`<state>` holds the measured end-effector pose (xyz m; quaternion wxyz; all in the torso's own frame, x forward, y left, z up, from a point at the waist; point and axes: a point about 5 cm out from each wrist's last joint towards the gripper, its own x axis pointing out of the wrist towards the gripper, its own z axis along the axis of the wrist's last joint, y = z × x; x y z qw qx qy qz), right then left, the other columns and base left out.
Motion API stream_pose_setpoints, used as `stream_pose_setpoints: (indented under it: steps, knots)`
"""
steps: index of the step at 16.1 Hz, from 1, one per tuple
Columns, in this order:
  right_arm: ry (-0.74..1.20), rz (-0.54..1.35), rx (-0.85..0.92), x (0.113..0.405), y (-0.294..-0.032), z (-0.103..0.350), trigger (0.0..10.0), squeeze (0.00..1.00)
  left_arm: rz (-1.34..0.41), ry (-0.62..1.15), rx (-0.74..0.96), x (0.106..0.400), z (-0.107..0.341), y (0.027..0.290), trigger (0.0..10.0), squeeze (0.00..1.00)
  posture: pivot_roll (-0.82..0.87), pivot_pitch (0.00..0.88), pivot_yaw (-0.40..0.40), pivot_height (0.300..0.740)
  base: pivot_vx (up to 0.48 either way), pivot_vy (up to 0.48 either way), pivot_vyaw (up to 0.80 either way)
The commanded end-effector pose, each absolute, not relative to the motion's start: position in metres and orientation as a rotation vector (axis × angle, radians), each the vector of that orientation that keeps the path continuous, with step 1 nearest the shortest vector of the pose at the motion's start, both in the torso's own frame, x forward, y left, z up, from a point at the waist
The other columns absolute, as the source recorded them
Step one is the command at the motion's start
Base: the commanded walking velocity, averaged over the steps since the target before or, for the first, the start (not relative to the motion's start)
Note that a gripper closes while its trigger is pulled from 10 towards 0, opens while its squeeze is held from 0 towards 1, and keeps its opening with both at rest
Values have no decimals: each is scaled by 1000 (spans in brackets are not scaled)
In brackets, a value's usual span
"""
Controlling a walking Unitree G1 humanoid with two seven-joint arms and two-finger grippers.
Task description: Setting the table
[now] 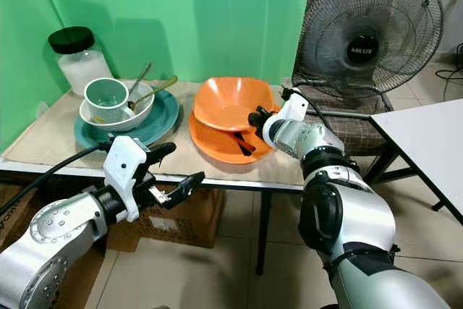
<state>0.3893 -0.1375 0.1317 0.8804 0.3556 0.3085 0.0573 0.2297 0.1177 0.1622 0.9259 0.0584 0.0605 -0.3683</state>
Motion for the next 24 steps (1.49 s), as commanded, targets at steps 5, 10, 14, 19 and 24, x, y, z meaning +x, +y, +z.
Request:
stream_pose_setpoints:
  steps: [5, 10, 14, 19, 24]
  knots:
    - [600, 144, 787, 395, -135, 146, 0, 0, -757, 116, 145, 234, 165, 121, 10000, 0, -71, 0, 69, 740, 0, 0, 0]
    - [496, 195, 880, 403, -144, 175, 0, 0, -683, 51, 131, 250, 175, 125, 10000, 0, -111, 0, 97, 740, 0, 0, 0]
    - [293, 199, 941, 397, -170, 193, 0, 0, -603, -10, 121, 255, 182, 129, 10000, 0, -86, 0, 92, 740, 0, 0, 0]
    - [-34, 236, 535, 345, -186, 227, 10000, 0, -497, -60, 124, 255, 192, 135, 10000, 0, -65, 0, 48, 740, 0, 0, 0]
    - [-192, 165, 236, 263, -188, 231, 10000, 0, -259, -42, 100, 245, 189, 148, 10000, 0, -77, 0, 60, 740, 0, 0, 0]
